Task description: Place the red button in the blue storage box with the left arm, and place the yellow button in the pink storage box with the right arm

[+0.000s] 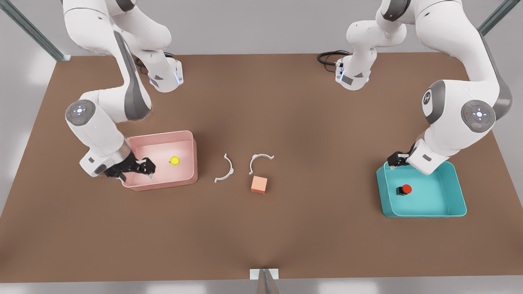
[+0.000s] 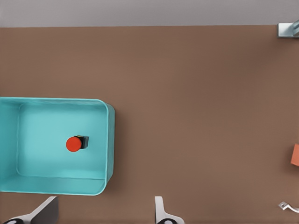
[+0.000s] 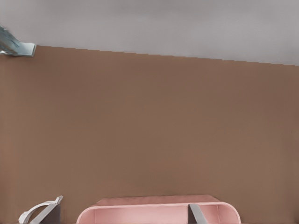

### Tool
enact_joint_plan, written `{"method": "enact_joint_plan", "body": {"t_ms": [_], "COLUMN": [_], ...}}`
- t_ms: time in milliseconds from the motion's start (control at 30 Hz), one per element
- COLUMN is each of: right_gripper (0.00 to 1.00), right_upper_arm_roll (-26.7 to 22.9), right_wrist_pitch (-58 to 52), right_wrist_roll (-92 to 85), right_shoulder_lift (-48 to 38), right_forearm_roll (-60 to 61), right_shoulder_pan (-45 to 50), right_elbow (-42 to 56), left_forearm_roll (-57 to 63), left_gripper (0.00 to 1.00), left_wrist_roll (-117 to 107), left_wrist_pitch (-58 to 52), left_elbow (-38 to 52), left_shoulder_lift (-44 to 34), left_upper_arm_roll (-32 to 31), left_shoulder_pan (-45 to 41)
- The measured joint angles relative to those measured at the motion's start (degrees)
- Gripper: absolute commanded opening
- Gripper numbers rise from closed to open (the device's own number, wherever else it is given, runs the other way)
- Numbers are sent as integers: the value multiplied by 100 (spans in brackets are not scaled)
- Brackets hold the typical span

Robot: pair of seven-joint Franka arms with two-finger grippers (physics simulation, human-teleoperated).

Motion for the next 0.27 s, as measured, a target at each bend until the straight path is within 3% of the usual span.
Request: {"method": "enact_joint_plan", "body": {"t_ms": [100,200,267], "right_gripper": [100,100,100], "right_upper_arm_roll": [-475,-1051,-1135], "right_wrist_pitch": [-732,-1393,-1685], "right_wrist_roll": [-67,-128,-158], "right_shoulder_lift": [-675,-252,-8], "right_forearm_roll": [35,104,199], "right_shoulder_pan": [64,303,301], "right_elbow": [67,736,1089], "left_forearm_roll": [0,0,0], "left_gripper": [100,100,100], "left_wrist_roll": [-24,-44,-55], "left_wrist_pitch": [0,-4,-5], "left_elbow": [1,1,1], "left_shoulder_lift": [-6,-3,-1], "left_upper_arm_roll": [0,0,0], "left_shoulder_pan": [-2,-6,-1]}}
